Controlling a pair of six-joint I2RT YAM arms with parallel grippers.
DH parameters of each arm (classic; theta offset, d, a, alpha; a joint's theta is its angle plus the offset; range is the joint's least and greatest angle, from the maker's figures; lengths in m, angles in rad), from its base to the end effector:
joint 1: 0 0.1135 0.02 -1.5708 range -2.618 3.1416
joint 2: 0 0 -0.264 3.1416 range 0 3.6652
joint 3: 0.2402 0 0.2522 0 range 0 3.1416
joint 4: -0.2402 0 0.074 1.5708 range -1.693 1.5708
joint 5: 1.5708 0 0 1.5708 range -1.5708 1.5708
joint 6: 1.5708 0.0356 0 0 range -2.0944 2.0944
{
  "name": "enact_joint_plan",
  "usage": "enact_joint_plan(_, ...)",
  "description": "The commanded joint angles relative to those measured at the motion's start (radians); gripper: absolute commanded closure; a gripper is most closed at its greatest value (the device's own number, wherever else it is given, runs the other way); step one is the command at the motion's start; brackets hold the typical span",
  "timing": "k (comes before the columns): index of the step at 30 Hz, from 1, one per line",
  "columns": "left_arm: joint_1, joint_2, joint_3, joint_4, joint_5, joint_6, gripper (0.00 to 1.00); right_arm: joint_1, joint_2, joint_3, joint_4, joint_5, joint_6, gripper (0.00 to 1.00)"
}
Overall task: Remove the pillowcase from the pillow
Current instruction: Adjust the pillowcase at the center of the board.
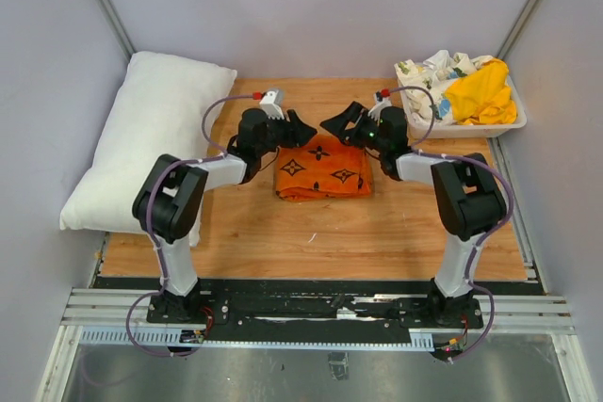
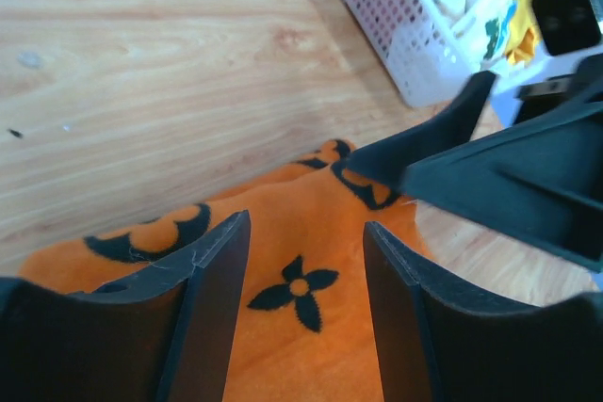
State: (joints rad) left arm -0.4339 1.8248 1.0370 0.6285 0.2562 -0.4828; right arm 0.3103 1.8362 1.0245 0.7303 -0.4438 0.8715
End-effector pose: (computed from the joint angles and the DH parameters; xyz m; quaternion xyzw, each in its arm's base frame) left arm 0.3671 -0.1800 0.2205 0.0644 0.7567 -0.3718 0.5339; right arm 0.3831 0.1389 0.2232 0.0553 0.7305 0.5027 0.4589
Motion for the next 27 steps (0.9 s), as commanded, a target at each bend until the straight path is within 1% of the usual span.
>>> enact_joint_plan(1, 0.003, 0.107, 0.029, 0.114, 0.136, -0.038, 0.44, 0.042, 0.1, 0.041, 0.072, -0.05, 0.099, 0.01)
enact_joint_plan(5, 0.01, 0.173, 0.048, 0.093, 0.093, -0.04, 0.45, 0.019, 0.154, 0.028, 0.087, -0.055, 0.107, 0.01)
enact_joint_plan(8, 0.052, 0.208, 0.057, 0.043, 0.026, -0.079, 0.45, -0.02, 0.181, 0.003, 0.105, -0.058, 0.111, 0.01)
enact_joint_plan(11, 0.108, 0.243, 0.064, -0.005, -0.002, -0.12, 0.46, -0.064, 0.18, -0.021, 0.106, -0.058, 0.094, 0.01)
enact_joint_plan(15, 0.135, 0.234, 0.071, -0.077, -0.063, -0.076, 0.46, -0.119, 0.174, -0.044, 0.105, -0.058, 0.082, 0.02)
enact_joint_plan(19, 0.136, 0.186, 0.076, -0.123, -0.095, -0.029, 0.44, -0.136, 0.153, -0.045, 0.084, -0.059, 0.06, 0.02)
enact_joint_plan(20, 0.135, 0.165, 0.077, -0.138, -0.102, -0.016, 0.43, -0.135, 0.127, -0.045, 0.072, -0.058, 0.049, 0.02)
enact_joint_plan(24, 0.131, 0.035, 0.039, -0.167, -0.113, 0.032, 0.4, -0.126, -0.015, -0.056, -0.006, -0.035, -0.016, 0.02)
enact_joint_plan(27, 0.107, -0.101, -0.033, -0.174, -0.115, 0.049, 0.4, -0.108, -0.139, -0.088, -0.067, -0.01, -0.061, 0.01)
